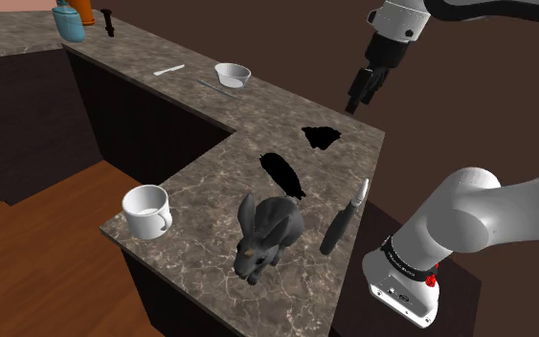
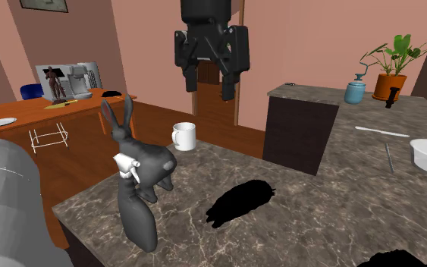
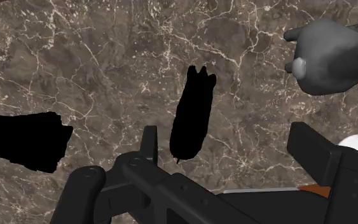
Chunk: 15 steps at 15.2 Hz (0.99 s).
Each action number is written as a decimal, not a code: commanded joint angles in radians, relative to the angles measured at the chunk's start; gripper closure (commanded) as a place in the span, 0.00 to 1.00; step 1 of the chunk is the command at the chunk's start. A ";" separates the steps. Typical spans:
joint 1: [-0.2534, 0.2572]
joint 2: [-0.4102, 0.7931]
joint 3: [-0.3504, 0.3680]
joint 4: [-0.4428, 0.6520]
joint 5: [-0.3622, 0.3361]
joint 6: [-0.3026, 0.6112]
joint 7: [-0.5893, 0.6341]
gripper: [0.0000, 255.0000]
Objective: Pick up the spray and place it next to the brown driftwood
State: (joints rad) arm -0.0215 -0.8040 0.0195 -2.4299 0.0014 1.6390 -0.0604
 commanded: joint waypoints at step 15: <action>-0.072 -0.565 0.567 -0.326 0.290 -0.145 0.904 0.00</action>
State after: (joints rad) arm -0.0959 -1.3389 0.5305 -2.7476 0.2537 1.5137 0.7626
